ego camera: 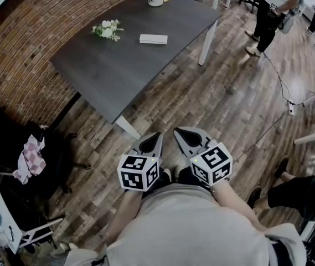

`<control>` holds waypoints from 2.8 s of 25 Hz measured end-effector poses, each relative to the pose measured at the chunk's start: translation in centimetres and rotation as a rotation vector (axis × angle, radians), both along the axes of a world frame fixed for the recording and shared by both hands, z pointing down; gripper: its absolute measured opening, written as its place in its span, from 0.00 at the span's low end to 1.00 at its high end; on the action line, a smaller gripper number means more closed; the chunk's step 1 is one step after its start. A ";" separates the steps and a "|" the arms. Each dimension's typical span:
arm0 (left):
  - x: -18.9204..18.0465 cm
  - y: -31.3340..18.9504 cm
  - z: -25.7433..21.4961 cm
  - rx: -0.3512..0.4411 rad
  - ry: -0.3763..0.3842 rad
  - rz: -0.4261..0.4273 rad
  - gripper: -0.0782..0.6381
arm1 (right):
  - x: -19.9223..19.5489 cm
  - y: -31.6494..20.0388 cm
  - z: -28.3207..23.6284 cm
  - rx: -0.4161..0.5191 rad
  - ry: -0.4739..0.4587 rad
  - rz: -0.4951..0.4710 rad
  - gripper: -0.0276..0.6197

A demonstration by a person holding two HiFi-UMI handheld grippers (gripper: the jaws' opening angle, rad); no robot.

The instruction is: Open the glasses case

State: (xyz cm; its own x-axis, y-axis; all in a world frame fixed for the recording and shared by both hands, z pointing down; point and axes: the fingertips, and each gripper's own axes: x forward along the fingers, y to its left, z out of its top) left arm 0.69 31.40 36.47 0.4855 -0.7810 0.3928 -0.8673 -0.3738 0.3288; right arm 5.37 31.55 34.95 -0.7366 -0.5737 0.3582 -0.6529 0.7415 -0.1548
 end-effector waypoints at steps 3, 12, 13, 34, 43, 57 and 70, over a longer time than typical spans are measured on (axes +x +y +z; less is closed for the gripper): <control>-0.7 0.0 -0.1 0.008 0.016 -0.006 0.14 | -0.2 0.2 0.0 -0.008 -0.009 0.017 0.05; -2.7 0.0 0.0 0.039 0.025 -0.025 0.14 | 1.0 0.0 0.5 0.011 -0.019 0.145 0.05; -3.0 0.0 0.0 0.040 0.027 -0.028 0.14 | 1.1 0.0 0.5 0.015 -0.013 0.155 0.05; -4.3 -12.4 -0.2 0.065 -0.023 -0.117 0.20 | 0.5 -12.7 0.4 0.039 0.014 0.069 0.18; -3.0 -20.8 -1.6 0.081 -0.049 -0.159 0.25 | 1.4 -22.0 -0.9 0.056 -0.019 0.010 0.19; 0.1 -27.3 -2.2 0.071 -0.059 -0.169 0.25 | 4.3 -28.5 -0.6 0.014 -0.067 -0.006 0.21; -1.1 -31.0 0.8 -0.014 -0.060 -0.188 0.25 | 4.6 -32.4 2.0 -0.049 -0.042 0.024 0.20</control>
State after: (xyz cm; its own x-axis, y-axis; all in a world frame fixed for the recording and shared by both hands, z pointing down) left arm -0.42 0.40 37.31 0.3068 -0.8502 0.4278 -0.9396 -0.1990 0.2783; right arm 10.02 -0.87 36.94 -0.7380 -0.5735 0.3557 -0.6623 0.7167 -0.2185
